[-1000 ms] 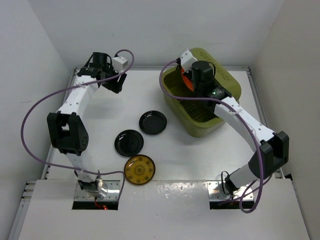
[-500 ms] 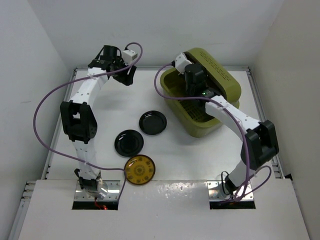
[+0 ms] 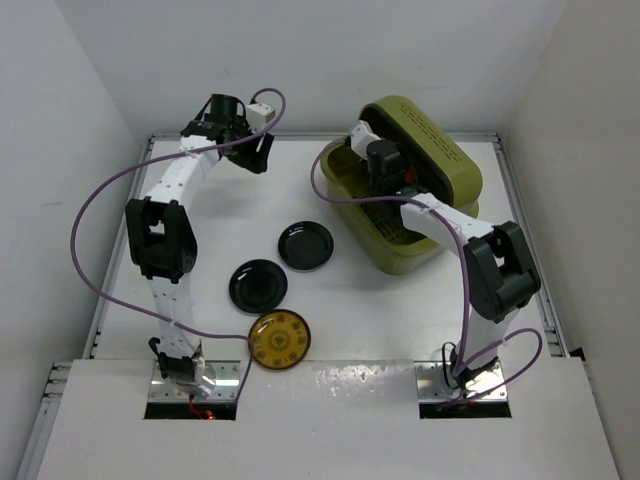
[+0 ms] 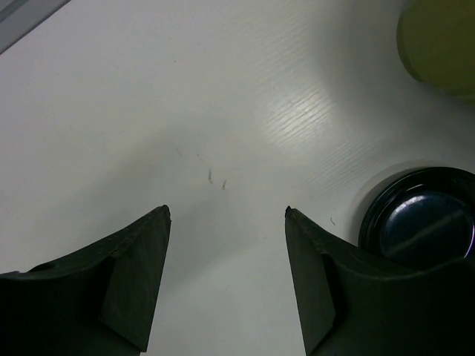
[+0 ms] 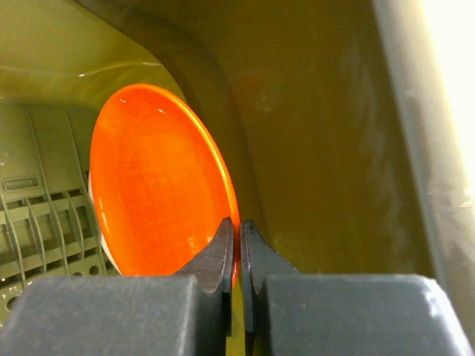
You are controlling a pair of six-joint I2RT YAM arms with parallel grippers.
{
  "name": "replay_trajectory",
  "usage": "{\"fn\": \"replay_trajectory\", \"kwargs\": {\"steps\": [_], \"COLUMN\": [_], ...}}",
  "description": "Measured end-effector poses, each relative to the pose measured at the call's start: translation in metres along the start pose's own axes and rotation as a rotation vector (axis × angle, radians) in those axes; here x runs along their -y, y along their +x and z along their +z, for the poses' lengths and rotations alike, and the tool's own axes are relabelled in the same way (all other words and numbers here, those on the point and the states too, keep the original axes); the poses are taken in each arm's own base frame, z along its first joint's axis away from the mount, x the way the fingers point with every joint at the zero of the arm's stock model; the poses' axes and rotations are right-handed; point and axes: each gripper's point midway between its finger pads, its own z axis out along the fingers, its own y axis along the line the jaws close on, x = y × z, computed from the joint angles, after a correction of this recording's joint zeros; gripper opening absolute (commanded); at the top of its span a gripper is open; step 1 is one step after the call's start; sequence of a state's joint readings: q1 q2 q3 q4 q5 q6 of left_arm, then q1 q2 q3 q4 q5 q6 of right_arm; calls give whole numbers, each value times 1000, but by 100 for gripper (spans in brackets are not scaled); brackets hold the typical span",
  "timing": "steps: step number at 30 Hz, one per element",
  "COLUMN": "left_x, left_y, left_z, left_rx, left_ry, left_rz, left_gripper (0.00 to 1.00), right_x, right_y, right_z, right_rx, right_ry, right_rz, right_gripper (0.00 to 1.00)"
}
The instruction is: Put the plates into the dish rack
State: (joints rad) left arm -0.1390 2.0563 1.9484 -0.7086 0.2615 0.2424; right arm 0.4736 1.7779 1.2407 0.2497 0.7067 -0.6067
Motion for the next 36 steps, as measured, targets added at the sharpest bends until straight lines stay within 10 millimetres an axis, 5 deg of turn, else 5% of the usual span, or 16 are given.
{"fn": "replay_trajectory", "kwargs": {"steps": [21,36], "left_x": [-1,0], "left_y": [2,5], "left_z": [2,3], "left_rx": [-6,-14], "left_ry": [-6,-2], "left_rz": [-21,-24], "left_gripper": [67,67], "right_x": [-30,-34], "right_y": [38,38], "right_z": [13,11], "right_rx": [-56,-58], "right_ry": [-28,-24], "right_rz": [-17,22], "right_gripper": [0,0]}}
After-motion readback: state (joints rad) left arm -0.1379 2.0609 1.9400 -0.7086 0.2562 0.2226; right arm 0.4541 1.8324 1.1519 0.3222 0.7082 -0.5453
